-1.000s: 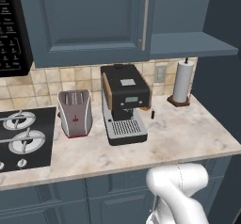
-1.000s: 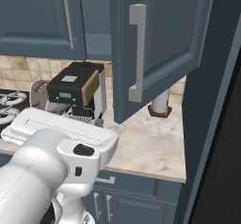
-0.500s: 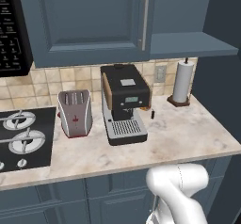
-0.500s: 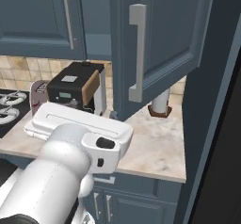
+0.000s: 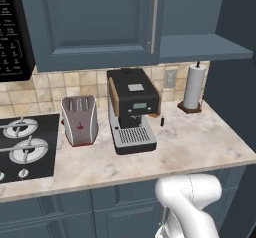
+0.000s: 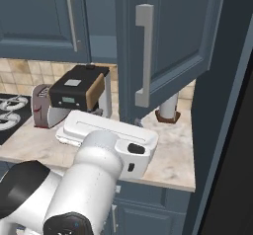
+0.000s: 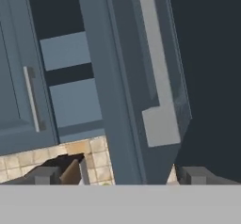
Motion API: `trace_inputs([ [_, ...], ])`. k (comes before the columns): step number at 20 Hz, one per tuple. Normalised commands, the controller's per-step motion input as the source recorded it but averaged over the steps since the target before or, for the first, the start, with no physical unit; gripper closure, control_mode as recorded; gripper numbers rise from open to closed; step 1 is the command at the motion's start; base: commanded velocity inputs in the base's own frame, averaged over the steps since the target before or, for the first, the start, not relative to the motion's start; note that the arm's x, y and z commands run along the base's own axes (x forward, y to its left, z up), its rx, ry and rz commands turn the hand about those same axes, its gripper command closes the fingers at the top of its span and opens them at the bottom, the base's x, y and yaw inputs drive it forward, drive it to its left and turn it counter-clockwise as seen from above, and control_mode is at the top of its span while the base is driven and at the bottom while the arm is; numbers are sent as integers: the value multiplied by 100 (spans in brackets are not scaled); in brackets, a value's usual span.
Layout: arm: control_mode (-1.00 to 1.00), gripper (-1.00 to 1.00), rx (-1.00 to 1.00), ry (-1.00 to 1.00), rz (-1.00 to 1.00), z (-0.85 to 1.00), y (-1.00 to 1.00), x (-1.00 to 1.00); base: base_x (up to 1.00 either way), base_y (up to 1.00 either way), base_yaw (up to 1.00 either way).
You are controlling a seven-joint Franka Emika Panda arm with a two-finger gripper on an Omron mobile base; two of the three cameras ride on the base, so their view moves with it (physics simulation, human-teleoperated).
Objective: Close all open cabinet doors.
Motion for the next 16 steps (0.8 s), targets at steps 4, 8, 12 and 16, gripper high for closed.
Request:
trace_inputs([
  [4, -100, -100, 0, -3, 1, -18, -21, 26, 0, 0, 0],
  [8, -100, -100, 0, -7, 6, -16, -24, 4, 0, 0, 0],
  [12, -100, -100, 0, -9, 6, -10, -19, 1, 0, 0, 0],
  [16, -100, -100, 0, -8, 6, -15, -18, 1, 0, 0, 0],
])
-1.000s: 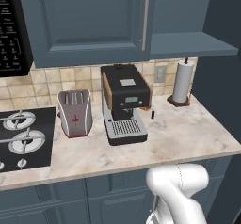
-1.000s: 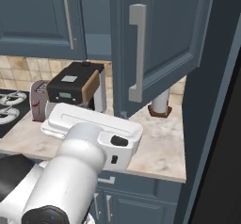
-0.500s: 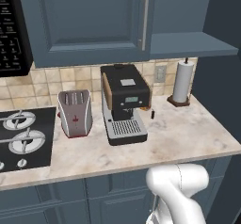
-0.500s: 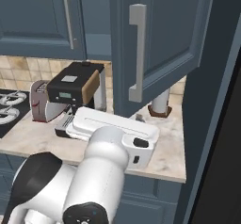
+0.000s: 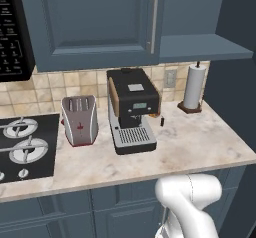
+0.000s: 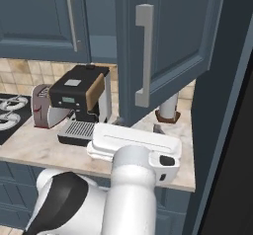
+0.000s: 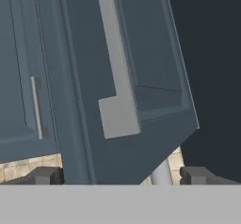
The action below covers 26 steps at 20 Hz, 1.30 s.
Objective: Close all open cabinet doors.
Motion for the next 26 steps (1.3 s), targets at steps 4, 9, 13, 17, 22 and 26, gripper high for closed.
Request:
trace_inputs([
  [4, -100, -100, 0, -7, 6, -14, -16, 7, 0, 0, 0],
  [9, -100, -100, 0, -1, 3, -15, -11, 28, 0, 0, 0],
  [13, -100, -100, 0, 0, 2, -11, -8, 35, 0, 0, 0],
  [17, -100, -100, 1, 0, 1, -4, -11, 34, 0, 0, 0],
  [22, -100, -100, 0, 0, 1, -1, -4, 36, 0, 0, 0],
  [26, -100, -100, 0, 0, 0, -1, 6, 35, 0, 0, 0],
])
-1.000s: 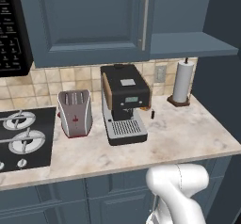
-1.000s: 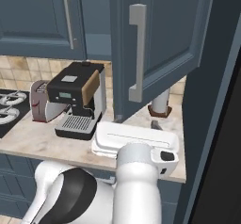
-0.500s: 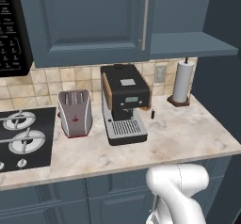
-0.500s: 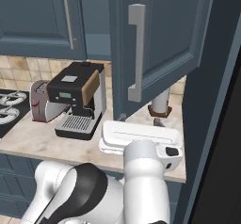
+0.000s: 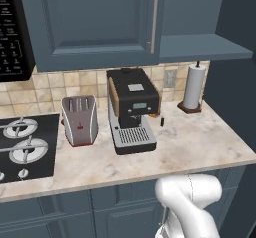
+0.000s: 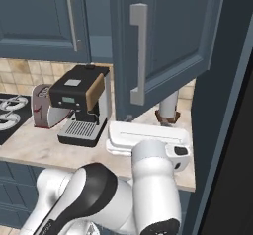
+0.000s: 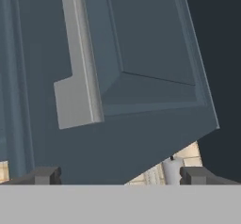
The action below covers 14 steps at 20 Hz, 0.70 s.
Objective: Close all open cabinet doors.
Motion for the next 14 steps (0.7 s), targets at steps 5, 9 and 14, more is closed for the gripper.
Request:
trace_inputs([
  [5, -100, -100, 0, 0, 0, 0, 19, 29, 0, 0, 0],
  [9, -100, -100, 0, 0, -3, 0, 21, 31, 0, 0, 0],
  [14, -100, -100, 0, 0, -3, 0, 22, 27, 0, 0, 0],
])
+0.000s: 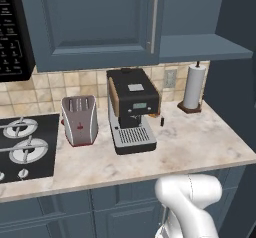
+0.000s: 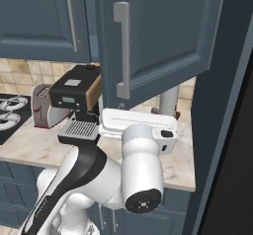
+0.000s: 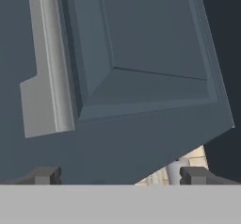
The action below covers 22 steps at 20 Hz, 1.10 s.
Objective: Close all open cabinet doors.
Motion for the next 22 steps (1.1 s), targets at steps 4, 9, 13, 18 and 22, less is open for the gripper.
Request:
trace_inputs([
  [4, -100, -100, 0, 0, -4, 0, 27, 25, 0, 0, 0],
  [9, -100, -100, 0, -1, -5, 0, 31, 18, 0, 0, 0],
  [13, -100, -100, 0, -3, -4, 0, 29, 18, 0, 0, 0],
  [18, -100, -100, 0, -3, -4, 0, 32, 25, 0, 0, 0],
  [22, -100, -100, 0, -3, -4, 0, 35, 29, 0, 0, 0],
])
